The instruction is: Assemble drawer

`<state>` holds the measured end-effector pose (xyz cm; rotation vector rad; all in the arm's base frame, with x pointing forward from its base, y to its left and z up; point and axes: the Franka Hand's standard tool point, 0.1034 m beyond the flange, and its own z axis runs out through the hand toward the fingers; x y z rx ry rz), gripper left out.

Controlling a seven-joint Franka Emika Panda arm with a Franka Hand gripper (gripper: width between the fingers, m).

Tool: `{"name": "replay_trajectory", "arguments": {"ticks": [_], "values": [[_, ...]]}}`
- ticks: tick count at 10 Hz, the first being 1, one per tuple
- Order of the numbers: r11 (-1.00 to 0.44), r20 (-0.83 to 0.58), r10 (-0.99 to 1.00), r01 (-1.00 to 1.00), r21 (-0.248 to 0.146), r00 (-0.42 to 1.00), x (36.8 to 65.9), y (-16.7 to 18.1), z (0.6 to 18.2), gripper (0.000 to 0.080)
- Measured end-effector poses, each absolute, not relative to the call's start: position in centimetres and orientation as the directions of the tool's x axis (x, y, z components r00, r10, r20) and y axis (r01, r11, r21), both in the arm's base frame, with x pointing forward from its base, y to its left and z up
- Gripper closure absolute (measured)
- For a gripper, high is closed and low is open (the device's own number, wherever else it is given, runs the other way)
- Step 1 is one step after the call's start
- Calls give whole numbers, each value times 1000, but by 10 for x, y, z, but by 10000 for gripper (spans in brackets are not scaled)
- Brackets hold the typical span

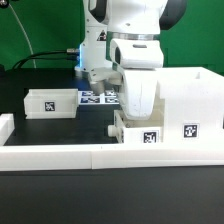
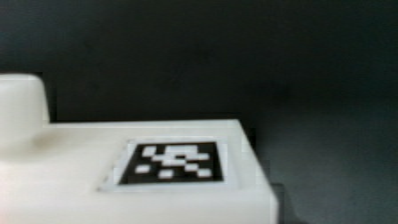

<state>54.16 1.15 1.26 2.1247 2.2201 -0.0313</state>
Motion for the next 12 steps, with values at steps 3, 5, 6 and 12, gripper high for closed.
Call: {"name": "replay_trajectory", "arguments": {"ticks": [3,5,6,12], "values": [[8,-62,998,999,40,-6,543,13,16,533],[5,-66,998,999,46,-1,547,13,31,395],[2,-72,997,999,42,1,548,11,42,235],[-9,-86,996,998,66,15,549,-46,58,151]]}}
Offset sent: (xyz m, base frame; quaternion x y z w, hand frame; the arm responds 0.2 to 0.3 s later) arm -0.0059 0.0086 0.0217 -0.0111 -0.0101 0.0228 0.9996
